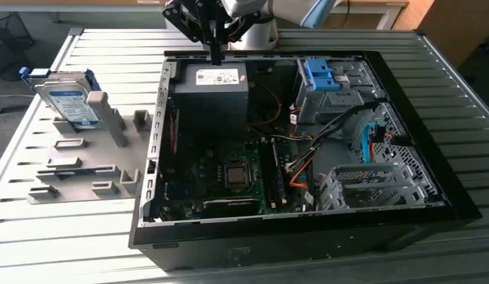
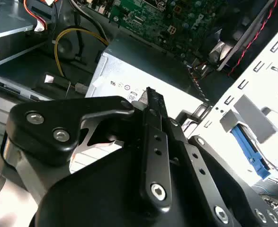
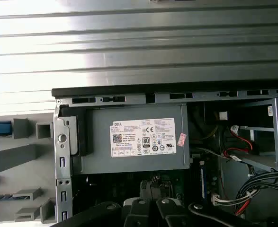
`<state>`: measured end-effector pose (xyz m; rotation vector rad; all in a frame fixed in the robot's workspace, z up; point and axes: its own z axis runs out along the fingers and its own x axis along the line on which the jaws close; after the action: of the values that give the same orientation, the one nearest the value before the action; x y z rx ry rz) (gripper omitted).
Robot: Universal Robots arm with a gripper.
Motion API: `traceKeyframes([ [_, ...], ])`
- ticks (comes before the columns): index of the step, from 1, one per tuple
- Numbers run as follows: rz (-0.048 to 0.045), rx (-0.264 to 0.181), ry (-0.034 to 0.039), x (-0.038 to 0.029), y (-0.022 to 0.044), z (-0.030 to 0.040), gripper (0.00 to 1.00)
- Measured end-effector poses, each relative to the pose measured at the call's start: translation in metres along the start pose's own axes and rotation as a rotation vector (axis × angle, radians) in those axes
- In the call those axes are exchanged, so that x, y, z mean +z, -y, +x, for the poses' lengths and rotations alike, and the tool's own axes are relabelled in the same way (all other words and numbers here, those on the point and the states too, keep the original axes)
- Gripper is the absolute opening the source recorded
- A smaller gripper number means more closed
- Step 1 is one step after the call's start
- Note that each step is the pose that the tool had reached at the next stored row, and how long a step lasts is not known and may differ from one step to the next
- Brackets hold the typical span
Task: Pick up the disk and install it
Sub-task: 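Reach for the disk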
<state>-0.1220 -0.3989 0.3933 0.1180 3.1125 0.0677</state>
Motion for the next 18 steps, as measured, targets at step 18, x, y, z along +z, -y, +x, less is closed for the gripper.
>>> traceKeyframes([
  [18, 0.0001, 0.0, -0.0001, -0.0001, 0.0004, 0.0049, 0.11],
])
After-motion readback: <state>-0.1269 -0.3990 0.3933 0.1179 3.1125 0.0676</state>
